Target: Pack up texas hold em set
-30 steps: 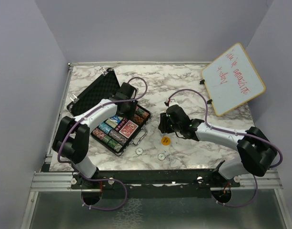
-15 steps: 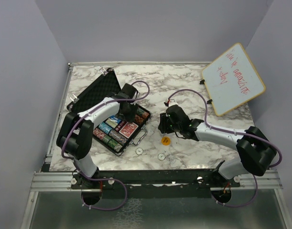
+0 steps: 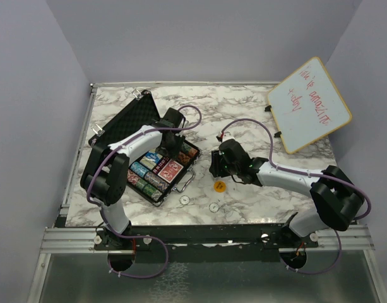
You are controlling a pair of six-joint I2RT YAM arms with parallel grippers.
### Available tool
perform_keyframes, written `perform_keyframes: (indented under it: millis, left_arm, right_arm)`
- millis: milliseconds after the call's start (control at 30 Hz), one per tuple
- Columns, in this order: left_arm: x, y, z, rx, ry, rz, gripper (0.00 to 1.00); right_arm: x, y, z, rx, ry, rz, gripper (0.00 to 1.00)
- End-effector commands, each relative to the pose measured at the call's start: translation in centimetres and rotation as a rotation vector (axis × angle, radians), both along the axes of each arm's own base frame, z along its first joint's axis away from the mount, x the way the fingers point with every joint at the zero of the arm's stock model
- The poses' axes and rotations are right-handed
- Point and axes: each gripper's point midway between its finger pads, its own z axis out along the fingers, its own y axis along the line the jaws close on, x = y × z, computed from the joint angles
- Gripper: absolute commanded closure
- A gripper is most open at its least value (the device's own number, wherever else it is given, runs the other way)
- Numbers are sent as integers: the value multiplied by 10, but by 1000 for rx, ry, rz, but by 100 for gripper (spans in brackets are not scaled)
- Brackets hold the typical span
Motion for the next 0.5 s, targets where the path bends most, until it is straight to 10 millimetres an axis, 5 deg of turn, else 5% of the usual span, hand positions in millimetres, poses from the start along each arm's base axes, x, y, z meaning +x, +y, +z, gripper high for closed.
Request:
perform_keyframes:
  millis: [0,467]
  left_arm:
    - [1,-1,-9,20,25,-11,53]
    - [-2,-5,-22,11,72,9,48]
  right_arm:
    - [3,4,-2,4,1,17,59]
    - [3,6,-4,7,6,21,60]
